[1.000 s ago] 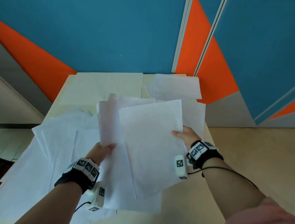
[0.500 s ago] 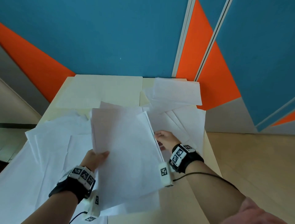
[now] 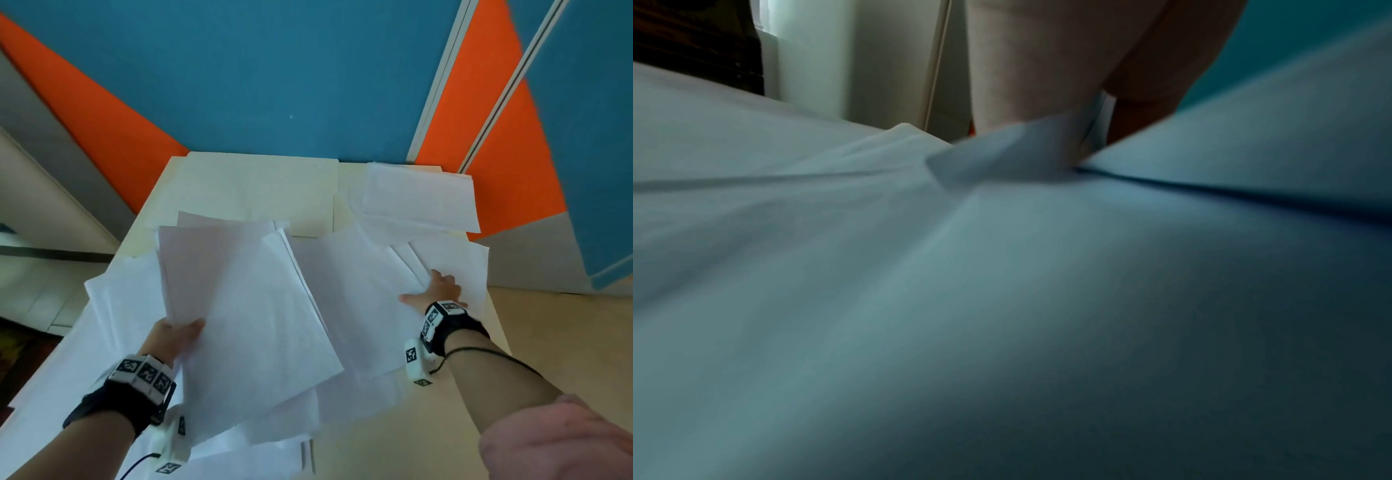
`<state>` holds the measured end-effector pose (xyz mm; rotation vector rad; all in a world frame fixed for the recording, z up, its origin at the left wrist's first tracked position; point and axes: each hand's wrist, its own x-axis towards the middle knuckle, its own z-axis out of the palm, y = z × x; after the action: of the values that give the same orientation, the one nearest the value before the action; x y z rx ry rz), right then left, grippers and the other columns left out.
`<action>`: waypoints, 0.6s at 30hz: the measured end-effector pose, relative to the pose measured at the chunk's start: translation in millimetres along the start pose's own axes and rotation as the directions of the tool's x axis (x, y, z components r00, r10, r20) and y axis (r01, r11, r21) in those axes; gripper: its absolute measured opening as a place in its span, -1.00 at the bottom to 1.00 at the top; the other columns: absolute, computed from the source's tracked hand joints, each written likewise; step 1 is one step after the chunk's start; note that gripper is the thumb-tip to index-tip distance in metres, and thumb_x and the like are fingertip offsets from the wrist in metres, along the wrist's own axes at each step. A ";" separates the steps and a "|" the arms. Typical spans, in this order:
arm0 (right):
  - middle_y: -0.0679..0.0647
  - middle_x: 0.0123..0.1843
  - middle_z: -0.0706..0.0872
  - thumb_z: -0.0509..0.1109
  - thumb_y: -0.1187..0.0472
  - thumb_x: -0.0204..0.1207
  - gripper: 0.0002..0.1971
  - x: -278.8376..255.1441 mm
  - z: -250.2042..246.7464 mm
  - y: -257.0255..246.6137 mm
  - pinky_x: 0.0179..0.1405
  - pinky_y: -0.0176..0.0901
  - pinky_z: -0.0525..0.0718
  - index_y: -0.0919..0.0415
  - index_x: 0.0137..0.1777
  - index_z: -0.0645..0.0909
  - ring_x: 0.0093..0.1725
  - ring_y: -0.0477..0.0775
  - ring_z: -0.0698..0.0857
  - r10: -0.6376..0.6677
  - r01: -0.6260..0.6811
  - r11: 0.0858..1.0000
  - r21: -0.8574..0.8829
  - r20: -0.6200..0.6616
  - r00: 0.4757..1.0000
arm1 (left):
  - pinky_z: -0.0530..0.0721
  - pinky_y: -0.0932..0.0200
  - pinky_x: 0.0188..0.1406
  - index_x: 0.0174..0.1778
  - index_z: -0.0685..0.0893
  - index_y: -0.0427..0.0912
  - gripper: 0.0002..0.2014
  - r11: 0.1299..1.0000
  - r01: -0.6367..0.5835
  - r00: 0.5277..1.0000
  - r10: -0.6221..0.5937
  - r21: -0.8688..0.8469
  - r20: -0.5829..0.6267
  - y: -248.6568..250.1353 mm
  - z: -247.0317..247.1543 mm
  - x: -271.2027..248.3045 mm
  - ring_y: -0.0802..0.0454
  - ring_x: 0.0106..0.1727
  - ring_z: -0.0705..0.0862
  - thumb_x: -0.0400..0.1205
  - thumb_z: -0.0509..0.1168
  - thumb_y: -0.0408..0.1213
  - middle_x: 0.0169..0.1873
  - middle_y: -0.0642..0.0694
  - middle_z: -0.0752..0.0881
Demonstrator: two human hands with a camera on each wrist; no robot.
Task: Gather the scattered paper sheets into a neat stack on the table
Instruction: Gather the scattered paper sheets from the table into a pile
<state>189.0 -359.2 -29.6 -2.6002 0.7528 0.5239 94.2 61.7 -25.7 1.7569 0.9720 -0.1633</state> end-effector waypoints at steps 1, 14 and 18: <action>0.24 0.53 0.33 0.59 -0.09 0.20 -0.01 3.6 -0.2 -3.6 0.45 0.31 0.34 0.19 0.56 0.18 0.53 0.31 0.29 -0.001 0.001 1.000 -0.009 0.040 0.999 | 0.60 -0.29 0.25 0.21 0.56 -0.64 -0.57 1.000 0.008 1.000 -0.008 0.006 -0.009 -0.2 -3.1 3.6 -0.43 0.15 0.67 0.52 0.40 -0.40 0.12 -0.54 0.67; 0.27 0.18 0.72 0.43 0.39 0.46 -0.78 -28.3 -9.2 11.1 0.14 -0.07 0.56 0.23 0.10 0.64 0.03 0.15 0.67 -0.352 0.165 0.807 0.567 0.238 0.905 | 0.55 -0.08 0.06 0.23 0.53 -0.65 -0.58 0.999 0.028 0.998 -0.029 -0.017 -0.054 1.9 -14.5 8.1 -0.24 -0.06 0.58 0.55 0.37 -0.42 0.10 -0.55 0.65; 0.27 0.09 0.76 0.42 0.37 0.46 -0.87 -34.8 -24.4 20.6 0.30 0.20 0.58 0.19 -0.03 0.66 0.05 0.25 0.70 -0.362 0.171 0.689 0.704 0.130 0.923 | 0.56 -0.08 0.06 0.25 0.54 -0.62 -0.57 0.999 0.035 0.997 -0.035 0.003 -0.073 -1.2 -21.8 1.3 -0.27 -0.05 0.60 0.55 0.37 -0.39 0.01 -0.45 0.65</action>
<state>155.9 -371.6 1.7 -1.8434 0.3550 0.3847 86.9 80.9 -18.1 1.7610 1.0565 -0.1246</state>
